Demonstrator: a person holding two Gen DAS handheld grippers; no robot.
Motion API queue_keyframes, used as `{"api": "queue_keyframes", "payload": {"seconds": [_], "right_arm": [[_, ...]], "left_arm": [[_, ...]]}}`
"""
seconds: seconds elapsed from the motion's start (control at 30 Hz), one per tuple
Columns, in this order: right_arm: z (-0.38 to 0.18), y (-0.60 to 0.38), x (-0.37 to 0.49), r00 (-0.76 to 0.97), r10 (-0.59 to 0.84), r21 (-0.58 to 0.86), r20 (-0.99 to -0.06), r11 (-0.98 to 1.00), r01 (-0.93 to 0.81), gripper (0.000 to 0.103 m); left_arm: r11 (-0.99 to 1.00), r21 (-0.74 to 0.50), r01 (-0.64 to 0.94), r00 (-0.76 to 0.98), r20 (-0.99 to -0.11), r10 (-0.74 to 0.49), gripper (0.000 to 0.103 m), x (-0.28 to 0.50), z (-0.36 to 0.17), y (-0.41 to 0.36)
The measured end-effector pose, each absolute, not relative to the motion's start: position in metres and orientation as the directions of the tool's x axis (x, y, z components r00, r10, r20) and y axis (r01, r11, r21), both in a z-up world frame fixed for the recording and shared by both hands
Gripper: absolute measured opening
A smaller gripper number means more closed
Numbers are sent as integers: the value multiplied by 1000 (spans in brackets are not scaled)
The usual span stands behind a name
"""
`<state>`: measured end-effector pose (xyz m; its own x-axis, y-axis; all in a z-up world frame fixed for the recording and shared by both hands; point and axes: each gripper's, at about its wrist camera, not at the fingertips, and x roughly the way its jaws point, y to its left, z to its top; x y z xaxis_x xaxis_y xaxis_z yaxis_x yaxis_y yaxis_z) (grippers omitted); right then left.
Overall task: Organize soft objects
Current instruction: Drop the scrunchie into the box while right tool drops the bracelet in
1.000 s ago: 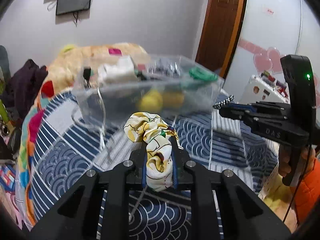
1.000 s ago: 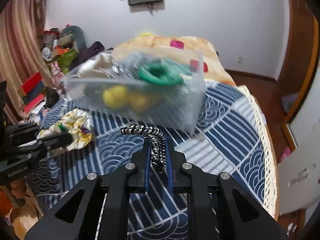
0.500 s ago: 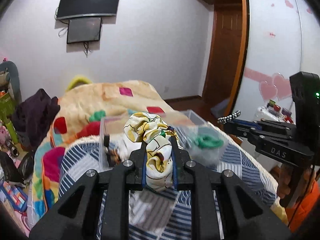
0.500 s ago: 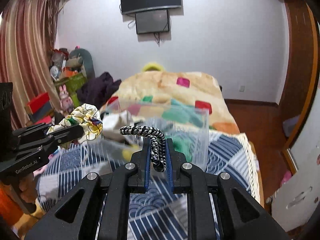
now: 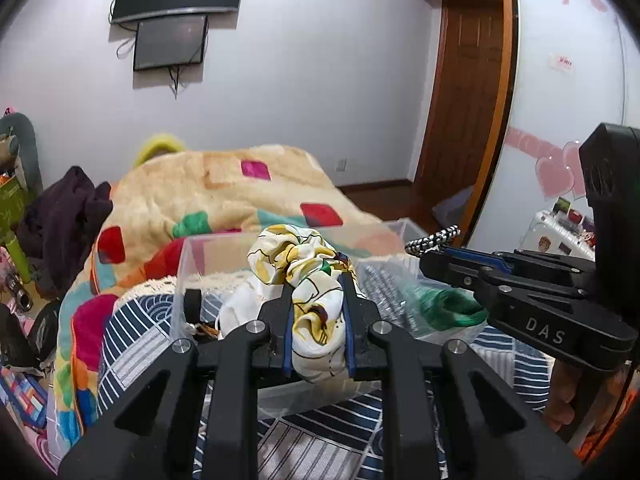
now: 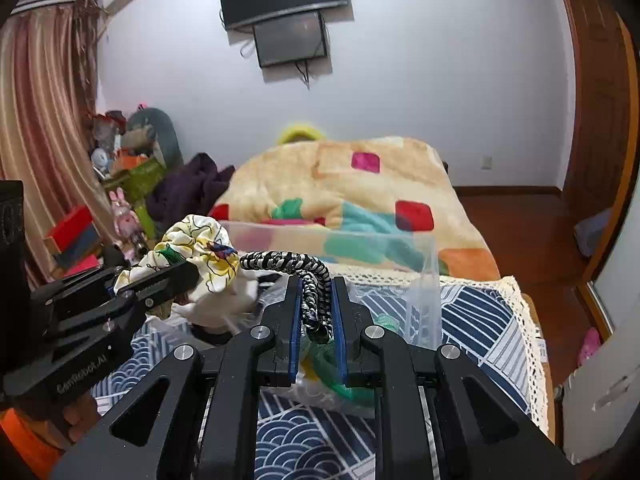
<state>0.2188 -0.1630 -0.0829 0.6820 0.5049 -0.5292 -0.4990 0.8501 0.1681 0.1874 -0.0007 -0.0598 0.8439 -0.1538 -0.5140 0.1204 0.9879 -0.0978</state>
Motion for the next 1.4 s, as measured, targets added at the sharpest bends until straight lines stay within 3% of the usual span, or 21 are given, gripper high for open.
{"api": "queue_keyframes", "payload": {"seconds": [0.27,0.33,0.4,0.47,0.57,0.8,1.1,1.2,1.27,1.33,1.4], "right_arm": [[-103,-150,234,657,444,127,-610,873,-471,14],[-107,-148,232,652,435,112,-621,873,-476,14],[-107,-148,229,650,427,98,-628,873,-479,21],[-105,-150,226,650,436,103,-622,869,-485,37],[-100,-153,221,667,440,94,-602,868,-488,51],[-85,-162,211,684,461,100,-565,861,-498,54],[-36,-180,177,750,510,112,-422,850,-515,54],[-17,-183,158,777,523,98,-350,846,-525,63],[-7,-185,145,795,525,85,-305,846,-526,69],[1,-187,135,805,527,77,-271,846,-528,69],[5,-189,126,806,534,77,-253,842,-534,71]], "left_arm": [[996,-23,90,815,-573,-86,24,202,-84,-3],[996,-12,88,808,-583,-78,33,201,-88,-3],[996,-6,89,806,-587,-76,34,198,-89,-3],[995,-11,97,807,-584,-85,39,193,-88,-3],[994,-28,103,812,-574,-101,44,185,-84,0],[992,-78,98,835,-535,-125,48,167,-66,11],[986,-103,133,911,-378,-162,48,117,-8,13],[983,-102,151,929,-327,-176,48,97,10,9],[982,-105,159,936,-302,-184,52,84,18,7],[983,-104,154,942,-284,-178,63,74,22,6],[984,-95,151,950,-261,-171,66,61,26,3]]}}
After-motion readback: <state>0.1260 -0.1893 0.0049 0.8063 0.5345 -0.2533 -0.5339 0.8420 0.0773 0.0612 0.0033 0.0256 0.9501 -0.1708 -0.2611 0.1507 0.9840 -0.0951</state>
